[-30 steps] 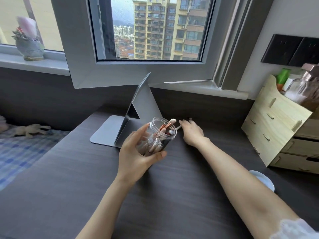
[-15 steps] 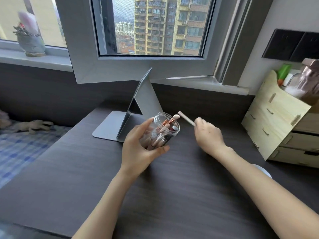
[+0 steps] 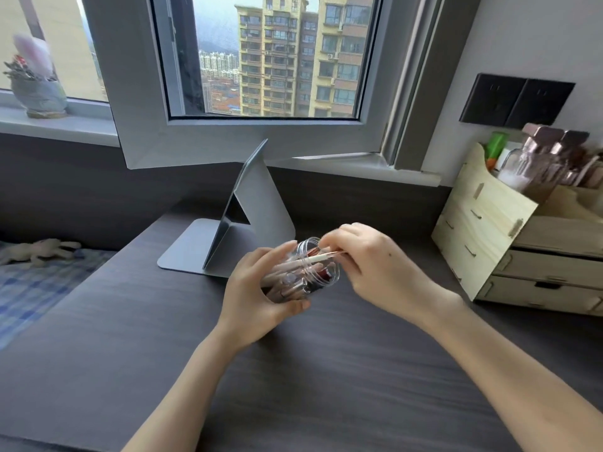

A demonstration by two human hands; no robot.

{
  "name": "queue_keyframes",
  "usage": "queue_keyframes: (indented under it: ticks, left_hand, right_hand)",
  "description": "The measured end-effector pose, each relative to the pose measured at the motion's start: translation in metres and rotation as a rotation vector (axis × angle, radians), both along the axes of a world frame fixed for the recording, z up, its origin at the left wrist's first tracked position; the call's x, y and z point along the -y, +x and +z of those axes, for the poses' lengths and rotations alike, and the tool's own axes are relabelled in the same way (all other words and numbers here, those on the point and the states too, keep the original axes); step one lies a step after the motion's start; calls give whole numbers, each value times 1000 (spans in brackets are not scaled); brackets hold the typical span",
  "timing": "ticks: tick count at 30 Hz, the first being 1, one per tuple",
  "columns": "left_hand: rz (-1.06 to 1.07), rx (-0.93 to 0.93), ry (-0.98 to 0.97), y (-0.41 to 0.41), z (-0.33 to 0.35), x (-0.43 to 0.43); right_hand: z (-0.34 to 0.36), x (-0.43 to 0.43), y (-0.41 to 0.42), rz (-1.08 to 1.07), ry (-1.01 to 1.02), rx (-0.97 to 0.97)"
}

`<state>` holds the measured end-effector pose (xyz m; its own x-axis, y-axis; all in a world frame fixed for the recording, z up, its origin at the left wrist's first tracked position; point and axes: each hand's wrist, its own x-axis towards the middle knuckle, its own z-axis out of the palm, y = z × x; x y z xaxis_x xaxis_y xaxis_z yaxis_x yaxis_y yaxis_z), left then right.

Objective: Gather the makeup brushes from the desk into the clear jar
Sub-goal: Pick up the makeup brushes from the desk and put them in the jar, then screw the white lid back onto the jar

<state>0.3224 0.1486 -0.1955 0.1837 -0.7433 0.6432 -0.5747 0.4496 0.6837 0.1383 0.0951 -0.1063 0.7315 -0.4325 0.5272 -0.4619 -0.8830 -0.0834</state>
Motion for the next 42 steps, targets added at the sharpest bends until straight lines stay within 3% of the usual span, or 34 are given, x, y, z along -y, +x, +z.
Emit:
queue_keyframes:
  ticks: [3,8,11,15,18,20,21,23,26,28,33,36,40,42]
  left_hand:
    - [-58,-85,36,-1,1,-2]
    - [-209,-313,125,-7,10,-8]
    - [-286,-345,172,-12,12,-9]
    - [-403,-419,232,-19,13,-10]
    - [-464,-499,293,-29,12,-8]
    - [-490,-535,327,-35,11,-7]
    - [-491,-535,333,-38,10,-7]
    - [-488,-542,332,-42,10,-6]
    - [-482,-551,333,-47,11,-6]
    - [-473,-545,337,-51,11,-5]
    - [-435,-551,336,-61,11,-5]
    - [-409,-531,348,-60,10,-6]
    - [-377,-487,372,-56,10,-7]
    - [-367,-465,381,-55,10,-7]
  right_hand:
    - [-1,0,15,11,142,195]
    - [-2,1,22,1,184,498]
    - [-2,-2,17,40,282,477]
    - [5,-2,8,-77,452,342]
    - [10,-6,-9,-41,714,485]
    - [4,-3,-33,-165,653,530]
    - [-3,1,-49,-273,588,473]
    - [-22,11,-84,-525,503,166]
    - [-48,18,-125,-790,566,-261]
    - [-60,19,-138,-851,605,-320]
    - [-72,25,-144,-795,648,-262]
    - [-62,21,-129,-660,704,3]
    - [-26,8,-90,-150,1122,839]
    - [-10,2,-72,77,1233,1135]
